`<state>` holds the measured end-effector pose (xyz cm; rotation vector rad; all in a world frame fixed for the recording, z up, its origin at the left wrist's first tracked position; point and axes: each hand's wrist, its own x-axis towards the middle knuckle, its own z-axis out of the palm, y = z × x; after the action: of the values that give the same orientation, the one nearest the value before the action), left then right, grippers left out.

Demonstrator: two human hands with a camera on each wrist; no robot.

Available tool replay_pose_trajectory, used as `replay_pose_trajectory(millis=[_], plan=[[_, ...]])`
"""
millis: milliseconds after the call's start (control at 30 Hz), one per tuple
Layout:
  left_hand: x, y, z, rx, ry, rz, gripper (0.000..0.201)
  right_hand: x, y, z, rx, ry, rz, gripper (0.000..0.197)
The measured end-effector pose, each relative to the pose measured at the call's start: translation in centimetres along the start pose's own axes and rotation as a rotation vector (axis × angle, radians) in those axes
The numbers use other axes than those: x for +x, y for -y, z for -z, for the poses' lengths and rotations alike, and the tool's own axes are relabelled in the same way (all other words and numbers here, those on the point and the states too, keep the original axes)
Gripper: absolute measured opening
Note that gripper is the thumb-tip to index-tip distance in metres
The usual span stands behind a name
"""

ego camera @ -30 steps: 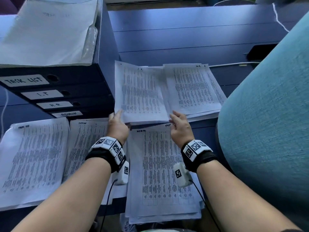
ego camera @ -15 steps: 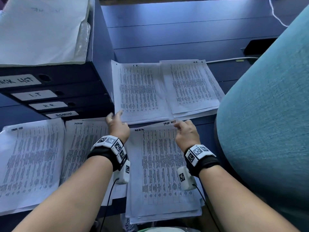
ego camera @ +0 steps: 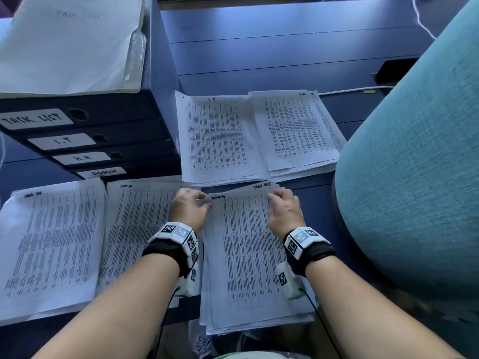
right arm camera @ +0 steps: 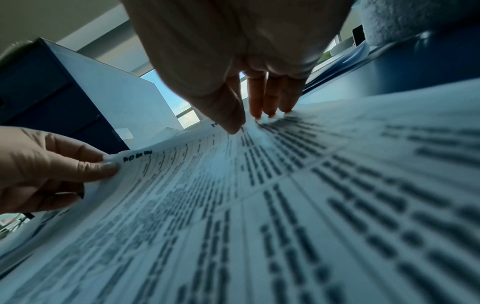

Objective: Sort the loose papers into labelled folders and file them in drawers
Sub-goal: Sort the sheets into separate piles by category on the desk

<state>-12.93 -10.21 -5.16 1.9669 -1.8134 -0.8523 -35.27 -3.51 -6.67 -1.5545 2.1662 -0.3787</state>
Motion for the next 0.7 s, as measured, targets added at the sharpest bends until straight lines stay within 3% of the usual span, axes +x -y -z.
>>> replay_pose_trajectory(millis=[167,267,400,533,700], plan=[[-0.5,-0.1,0.7,-0.155,-0.052,0.051,0.004,-0.8,0.3,0.2,0.089,-0.028,0.002,0.047],[-1.0,0.1,1.2,-0.222,-0.142,0.087,0.01,-0.9,0.3,0.6,0.11,-0.062,0.0,0.048],[-1.7,0.2,2.2,-0.296,-0.235,-0.046,0.018,-1.0,0.6,1.0,0.137,-0.081,-0.003,0.049],[-2.6,-0.1,2.8,-0.396,-0.215,-0.127,0.011,-1.2,1.2,1.3,0.186,-0.099,-0.017,0.054],[-3.4,-0.2,2.7,-0.517,-0.112,-0.089,0.011,-1.4,1.6,1.3,0.267,-0.077,-0.114,0.064]])
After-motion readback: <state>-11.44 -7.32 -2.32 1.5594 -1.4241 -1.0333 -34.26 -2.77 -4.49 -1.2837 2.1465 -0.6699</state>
